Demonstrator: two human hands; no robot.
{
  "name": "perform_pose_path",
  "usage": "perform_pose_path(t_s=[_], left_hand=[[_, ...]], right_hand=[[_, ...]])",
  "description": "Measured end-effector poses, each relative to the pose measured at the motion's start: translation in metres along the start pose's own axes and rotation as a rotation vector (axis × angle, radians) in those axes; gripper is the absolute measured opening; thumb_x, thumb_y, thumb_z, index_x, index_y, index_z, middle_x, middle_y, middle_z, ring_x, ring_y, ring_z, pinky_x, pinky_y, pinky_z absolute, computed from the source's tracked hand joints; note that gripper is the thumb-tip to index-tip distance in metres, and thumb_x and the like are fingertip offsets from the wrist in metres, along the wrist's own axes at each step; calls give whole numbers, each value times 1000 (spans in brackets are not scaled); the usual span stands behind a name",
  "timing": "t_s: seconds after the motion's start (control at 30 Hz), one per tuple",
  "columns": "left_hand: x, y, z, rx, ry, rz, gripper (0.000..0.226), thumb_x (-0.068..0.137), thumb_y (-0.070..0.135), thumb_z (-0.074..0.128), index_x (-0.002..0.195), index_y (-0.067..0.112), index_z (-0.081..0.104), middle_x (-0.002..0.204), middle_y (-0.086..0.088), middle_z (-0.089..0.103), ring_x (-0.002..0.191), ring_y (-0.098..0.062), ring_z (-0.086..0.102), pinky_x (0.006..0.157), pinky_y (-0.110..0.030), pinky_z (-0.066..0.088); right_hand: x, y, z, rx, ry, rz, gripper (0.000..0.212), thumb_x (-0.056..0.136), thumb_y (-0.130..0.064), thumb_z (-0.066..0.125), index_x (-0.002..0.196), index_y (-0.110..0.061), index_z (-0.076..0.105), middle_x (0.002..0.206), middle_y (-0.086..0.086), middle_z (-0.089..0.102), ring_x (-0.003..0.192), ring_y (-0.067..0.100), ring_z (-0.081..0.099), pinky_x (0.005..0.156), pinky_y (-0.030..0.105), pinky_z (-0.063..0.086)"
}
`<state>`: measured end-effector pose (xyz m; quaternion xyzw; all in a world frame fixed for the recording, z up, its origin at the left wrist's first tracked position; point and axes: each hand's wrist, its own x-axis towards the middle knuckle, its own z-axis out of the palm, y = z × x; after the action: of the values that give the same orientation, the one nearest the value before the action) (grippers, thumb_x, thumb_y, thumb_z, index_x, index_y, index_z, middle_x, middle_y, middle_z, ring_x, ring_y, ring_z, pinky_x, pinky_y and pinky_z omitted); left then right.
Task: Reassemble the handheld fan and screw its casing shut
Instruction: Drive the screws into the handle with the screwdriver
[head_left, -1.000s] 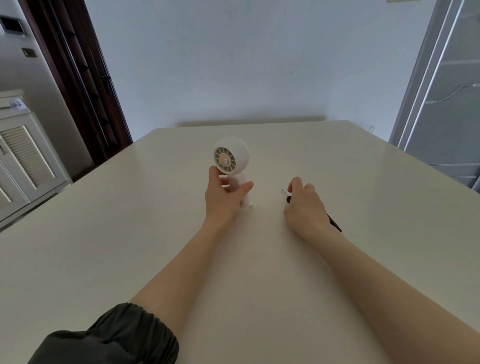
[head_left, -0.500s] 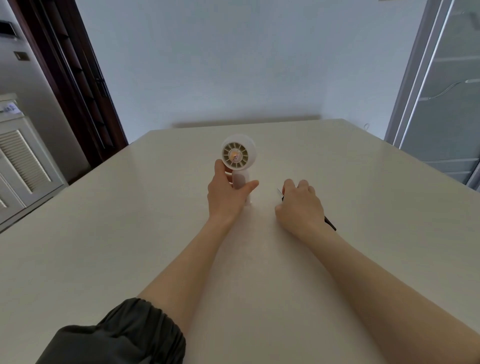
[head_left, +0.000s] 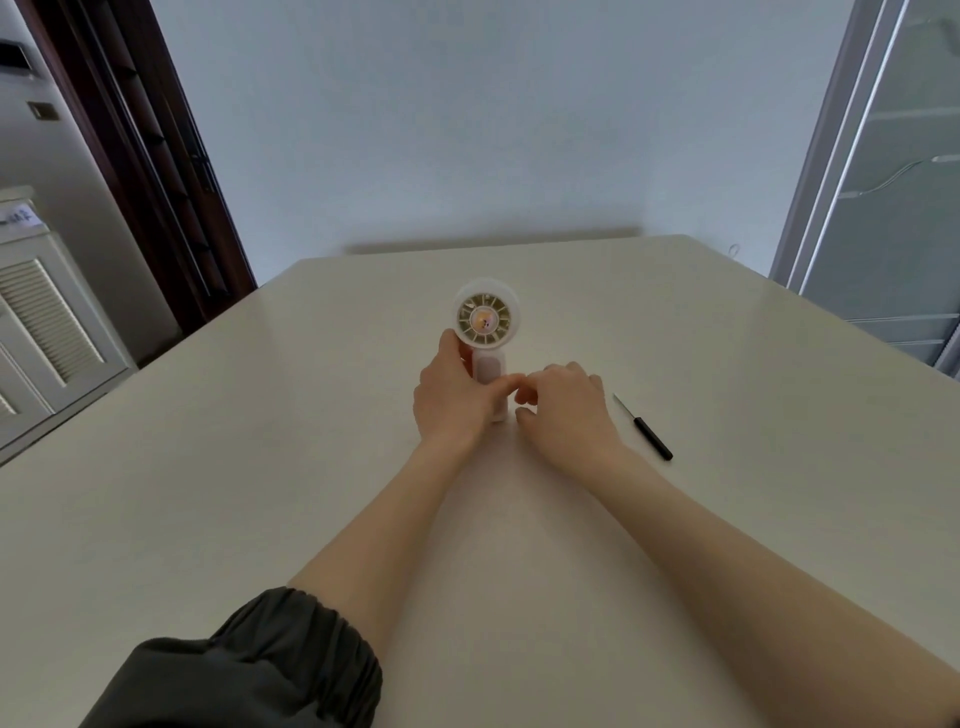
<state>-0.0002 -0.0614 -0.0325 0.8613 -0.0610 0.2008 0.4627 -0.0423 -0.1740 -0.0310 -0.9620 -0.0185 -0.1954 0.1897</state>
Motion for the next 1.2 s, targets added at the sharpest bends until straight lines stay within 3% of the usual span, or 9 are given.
perform_pose_path(t_s=[0.17,0.37,0.47,0.53,0.67,0.77,0.9,1.07,1.2], left_hand=[[-2,0,1,33,2,5,57,61,48,82,99,21,48,89,8,59,82,-16,59,68,-29,44],[-2,-2,-2,45,-85,13,63,63,44,83,112,20,51,96,7,56,86,-15,58,71,-28,42],[-3,-4,-4,15,-131,-13,58,62,38,85,106,23,49,94,7,57,85,-14,59,71,-26,43],[-4,-5,-5,-7,-148,-41,58,61,37,86,101,25,46,94,7,56,85,-13,58,71,-25,43],[-4,-2,-9,-26,-140,-75,66,59,39,87,105,24,43,98,6,54,89,-13,55,73,-24,40],[-6,3,-14,-19,-85,-95,66,58,40,87,101,18,42,92,5,52,79,-8,51,62,-21,38],[-7,12,-23,23,-62,-124,51,62,48,82,84,14,52,77,7,52,65,-2,48,53,-18,33],[-20,23,-27,13,-139,-68,38,72,41,77,60,8,63,61,-3,66,57,-12,60,62,-26,48],[-34,37,-15,19,-281,67,16,80,31,70,68,20,68,68,11,63,61,3,58,57,-8,41]], right_hand=[[-2,5,3,-60,-35,13,29,85,-8,47,106,-19,63,108,0,63,109,20,46,78,32,20],[1,12,2,-32,-50,48,38,84,2,42,109,-19,63,111,-1,61,111,19,44,80,33,21],[2,15,0,19,-47,94,44,81,7,40,109,-19,64,112,0,59,112,20,44,87,38,27],[3,16,-2,43,-38,112,42,82,6,42,108,-19,64,112,0,59,113,20,44,91,41,30],[1,16,-4,71,-4,97,33,84,0,47,104,-19,64,109,-1,59,111,19,44,84,36,26],[1,16,-8,74,25,95,27,85,-6,50,103,-19,65,110,-1,59,110,19,45,84,35,26],[2,18,-12,98,71,114,22,88,-12,51,102,-19,66,109,0,60,108,20,47,86,35,27],[2,26,-21,191,151,181,23,88,-9,47,97,-19,66,103,-1,61,102,21,53,86,33,31],[-1,34,-34,303,218,328,32,80,2,45,95,-13,68,102,3,64,91,21,59,78,33,47]])
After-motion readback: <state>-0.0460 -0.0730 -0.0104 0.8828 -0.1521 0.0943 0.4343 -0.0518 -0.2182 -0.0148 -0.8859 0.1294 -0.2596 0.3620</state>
